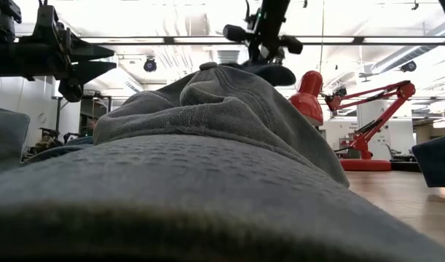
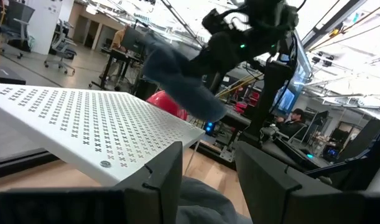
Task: Pick & Place hat
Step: Put the top right dark gray cap on the shelf
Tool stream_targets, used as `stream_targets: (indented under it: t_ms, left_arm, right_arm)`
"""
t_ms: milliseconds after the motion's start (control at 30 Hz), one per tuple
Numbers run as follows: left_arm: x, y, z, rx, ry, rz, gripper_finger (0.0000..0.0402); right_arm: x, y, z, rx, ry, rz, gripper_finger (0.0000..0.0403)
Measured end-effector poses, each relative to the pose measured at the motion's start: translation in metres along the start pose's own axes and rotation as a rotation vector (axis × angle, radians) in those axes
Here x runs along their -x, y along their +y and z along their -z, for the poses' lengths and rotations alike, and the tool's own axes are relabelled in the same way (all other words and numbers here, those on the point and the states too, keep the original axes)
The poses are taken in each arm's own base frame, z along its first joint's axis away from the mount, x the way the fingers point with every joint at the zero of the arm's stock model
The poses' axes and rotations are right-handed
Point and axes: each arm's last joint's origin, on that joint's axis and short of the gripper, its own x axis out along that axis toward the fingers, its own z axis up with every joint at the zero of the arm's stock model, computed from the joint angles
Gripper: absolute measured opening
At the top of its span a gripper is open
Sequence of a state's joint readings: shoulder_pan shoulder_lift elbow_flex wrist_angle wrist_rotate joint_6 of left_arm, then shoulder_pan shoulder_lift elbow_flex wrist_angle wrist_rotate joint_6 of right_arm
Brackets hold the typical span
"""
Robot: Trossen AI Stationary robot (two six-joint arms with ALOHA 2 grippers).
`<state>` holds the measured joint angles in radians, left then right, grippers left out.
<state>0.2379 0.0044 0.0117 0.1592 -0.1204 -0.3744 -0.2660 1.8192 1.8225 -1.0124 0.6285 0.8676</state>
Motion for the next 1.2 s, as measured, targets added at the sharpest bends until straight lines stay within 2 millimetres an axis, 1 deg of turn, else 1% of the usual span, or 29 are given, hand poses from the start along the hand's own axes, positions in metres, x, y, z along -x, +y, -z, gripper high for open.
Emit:
stream_targets:
  t_ms: [67,233,433,733,933,1200]
  left_arm:
    - [0.0,0.0,0.0,0.001,0.0,0.0,0.0151]
    - [0.0,0.0,0.0,0.001,0.0,0.0,0.0152]
    - [0.0,0.0,0.0,0.001,-0.001,0.001,0.0152]
    - [0.0,0.0,0.0,0.001,-0.002,0.0,0.0152]
    - [0.0,0.0,0.0,0.001,-0.003,0.001,0.0151]
    - [0.0,0.0,0.0,0.001,-0.004,0.001,0.0152]
  right_arm:
    - [-0.006,0.0,0.001,-0.023,0.009,0.012,0.0038]
    - [-0.012,-0.002,0.001,-0.116,0.018,0.029,0.0038]
    - [-0.013,-0.004,0.002,-0.134,0.022,0.036,0.0048]
    - [-0.028,0.0,0.009,-0.15,0.051,0.06,0.0096]
    - [-0.029,0.0,0.009,-0.158,0.052,0.06,0.013]
    - [-0.028,-0.002,0.008,-0.152,0.051,0.06,0.0186]
